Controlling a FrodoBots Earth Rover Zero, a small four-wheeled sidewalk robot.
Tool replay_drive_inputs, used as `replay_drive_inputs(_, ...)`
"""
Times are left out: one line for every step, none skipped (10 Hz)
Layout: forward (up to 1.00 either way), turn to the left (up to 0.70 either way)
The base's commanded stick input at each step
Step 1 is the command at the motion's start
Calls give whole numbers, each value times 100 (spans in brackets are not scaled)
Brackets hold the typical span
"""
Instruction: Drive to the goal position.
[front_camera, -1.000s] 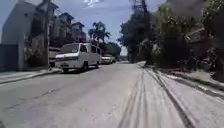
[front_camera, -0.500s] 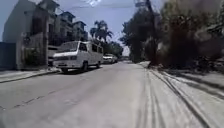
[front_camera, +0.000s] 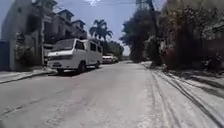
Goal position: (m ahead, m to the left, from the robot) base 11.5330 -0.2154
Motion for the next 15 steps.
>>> replay_drive_inputs(100,-40)
replay_drive_inputs(100,-40)
replay_drive_inputs(100,-4)
replay_drive_inputs(100,0)
replay_drive_inputs(100,0)
replay_drive_inputs(100,0)
replay_drive_inputs(100,0)
replay_drive_inputs(100,0)
replay_drive_inputs(100,0)
replay_drive_inputs(100,0)
replay_drive_inputs(100,0)
replay_drive_inputs(100,1)
replay_drive_inputs(100,1)
replay_drive_inputs(100,1)
replay_drive_inputs(100,1)
